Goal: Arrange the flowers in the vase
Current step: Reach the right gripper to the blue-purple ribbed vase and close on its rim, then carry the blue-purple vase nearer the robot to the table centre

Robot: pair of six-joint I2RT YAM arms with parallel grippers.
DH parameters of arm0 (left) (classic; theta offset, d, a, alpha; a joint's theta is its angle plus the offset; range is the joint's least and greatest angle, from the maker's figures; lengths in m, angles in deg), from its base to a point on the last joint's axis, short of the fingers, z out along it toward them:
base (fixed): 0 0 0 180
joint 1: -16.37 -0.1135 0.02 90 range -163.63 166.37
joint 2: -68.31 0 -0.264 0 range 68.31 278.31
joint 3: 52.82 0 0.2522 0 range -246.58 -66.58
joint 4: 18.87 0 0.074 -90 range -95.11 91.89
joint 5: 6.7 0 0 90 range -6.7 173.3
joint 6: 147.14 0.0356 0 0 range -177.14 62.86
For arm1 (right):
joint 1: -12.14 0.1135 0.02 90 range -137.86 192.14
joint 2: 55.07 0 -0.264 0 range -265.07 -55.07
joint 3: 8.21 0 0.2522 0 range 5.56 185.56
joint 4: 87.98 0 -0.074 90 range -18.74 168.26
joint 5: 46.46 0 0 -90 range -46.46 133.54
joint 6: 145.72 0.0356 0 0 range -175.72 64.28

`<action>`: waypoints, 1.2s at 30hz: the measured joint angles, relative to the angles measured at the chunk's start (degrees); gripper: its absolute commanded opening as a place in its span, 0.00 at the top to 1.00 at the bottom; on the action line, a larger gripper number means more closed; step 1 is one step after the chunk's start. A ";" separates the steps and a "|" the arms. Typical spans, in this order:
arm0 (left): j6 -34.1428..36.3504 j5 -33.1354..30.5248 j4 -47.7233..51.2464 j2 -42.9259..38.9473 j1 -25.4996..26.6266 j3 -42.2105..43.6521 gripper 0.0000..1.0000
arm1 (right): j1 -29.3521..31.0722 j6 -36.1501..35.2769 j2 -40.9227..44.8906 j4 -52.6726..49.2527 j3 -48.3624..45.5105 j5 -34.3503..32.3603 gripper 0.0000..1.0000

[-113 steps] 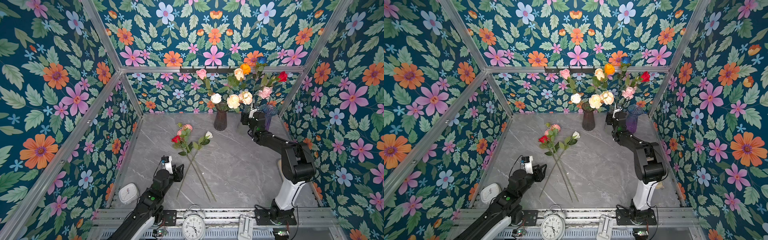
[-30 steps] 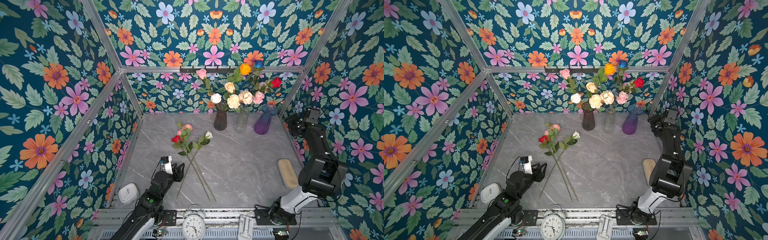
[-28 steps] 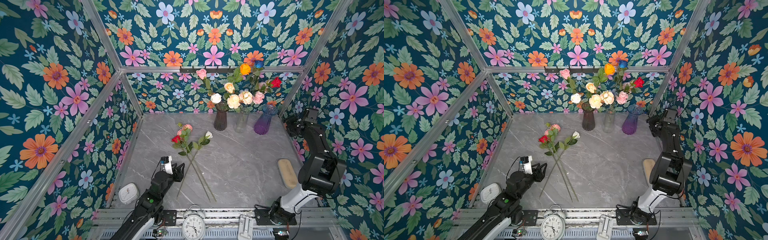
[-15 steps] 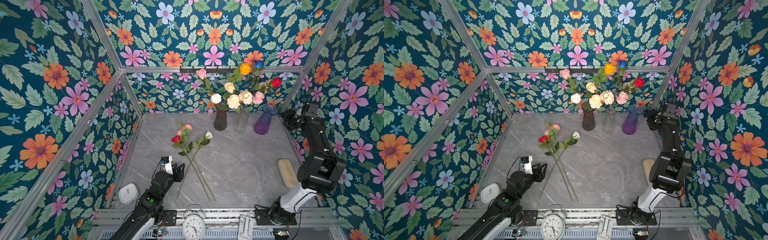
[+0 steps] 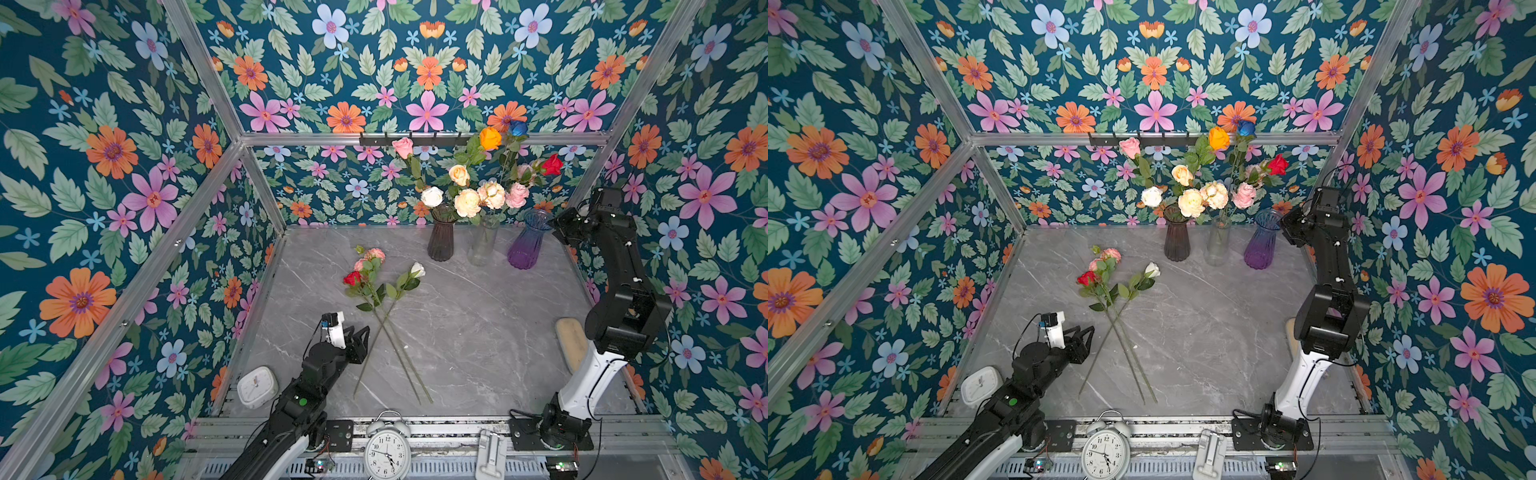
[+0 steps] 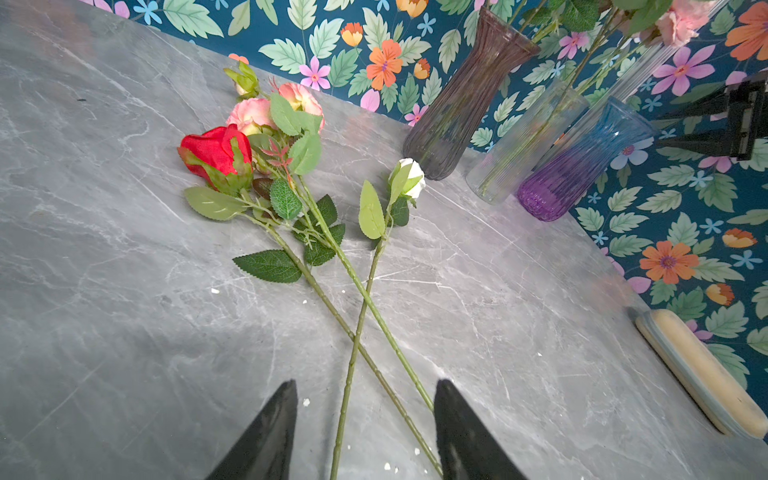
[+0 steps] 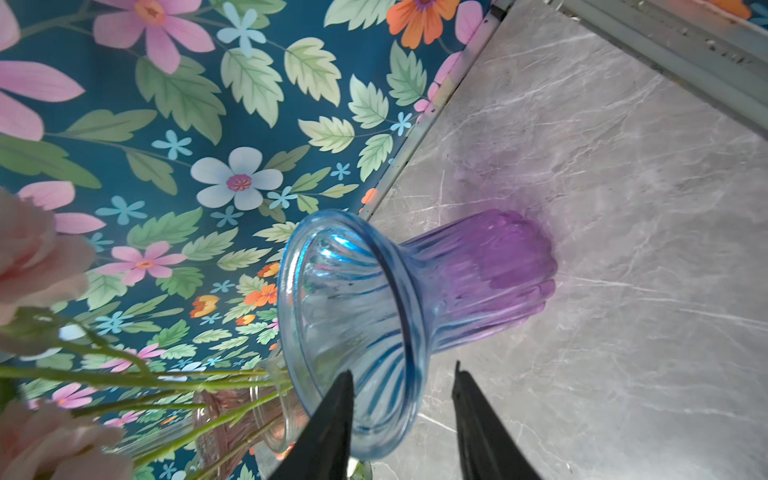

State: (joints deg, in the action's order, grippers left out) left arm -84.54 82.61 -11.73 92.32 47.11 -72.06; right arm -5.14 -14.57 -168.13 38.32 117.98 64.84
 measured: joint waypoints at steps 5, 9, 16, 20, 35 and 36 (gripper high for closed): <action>0.00 0.00 -0.02 0.02 0.00 0.00 0.44 | 0.63 -1.22 -1.25 -2.49 2.36 -0.74 0.64; 0.00 0.02 -0.02 0.00 0.00 0.00 0.44 | 1.25 -1.99 -2.12 -3.67 3.04 -1.92 0.64; 0.00 0.02 0.00 -0.26 0.00 0.00 0.44 | 1.81 -2.36 -4.22 -4.98 4.39 -2.27 0.75; 0.00 0.02 0.02 -0.26 0.00 0.00 0.44 | 1.88 -2.29 -3.52 -4.66 3.26 -3.13 0.85; 0.00 0.04 0.11 -0.68 0.04 0.04 0.44 | 2.49 -0.79 16.31 -2.78 -19.04 -7.23 1.00; 0.00 0.04 0.00 -0.66 0.07 0.04 0.44 | 2.84 -0.72 18.34 -3.06 -20.44 -7.37 1.00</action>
State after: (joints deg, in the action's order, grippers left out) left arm -84.54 82.65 -11.73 91.66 47.18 -72.01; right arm -2.30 -15.29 -149.79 35.26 97.54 57.48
